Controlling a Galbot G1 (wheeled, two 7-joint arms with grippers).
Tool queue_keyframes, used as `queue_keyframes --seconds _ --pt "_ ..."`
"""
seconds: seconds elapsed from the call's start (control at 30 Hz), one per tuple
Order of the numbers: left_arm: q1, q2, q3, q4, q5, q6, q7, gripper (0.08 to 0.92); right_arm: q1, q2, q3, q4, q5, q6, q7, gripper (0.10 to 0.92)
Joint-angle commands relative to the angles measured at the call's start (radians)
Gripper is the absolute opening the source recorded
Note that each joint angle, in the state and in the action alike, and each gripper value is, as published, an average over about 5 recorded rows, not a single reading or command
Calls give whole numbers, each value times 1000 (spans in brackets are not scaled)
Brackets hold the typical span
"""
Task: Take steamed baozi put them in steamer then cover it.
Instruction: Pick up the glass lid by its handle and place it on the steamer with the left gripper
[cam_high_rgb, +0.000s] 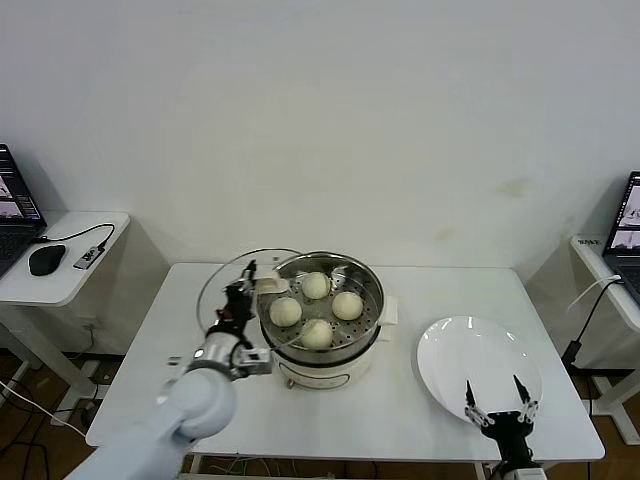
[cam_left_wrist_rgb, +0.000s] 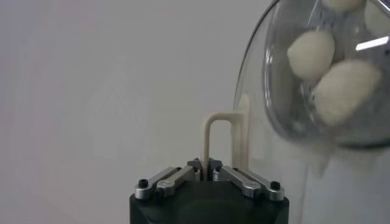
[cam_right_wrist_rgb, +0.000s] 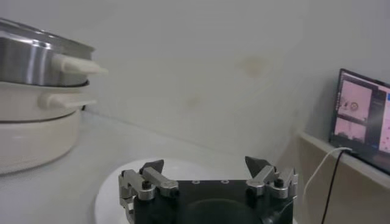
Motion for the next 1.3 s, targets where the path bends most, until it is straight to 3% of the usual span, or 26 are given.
queue_keyframes --seconds 0.03,1.3 --pt "-214 -142 203 120 92 63 71 140 3 10 -14 -7 -23 3 2 823" --pt "-231 -176 272 242 113 -3 34 140 -6 3 -17 -28 -33 17 5 823"
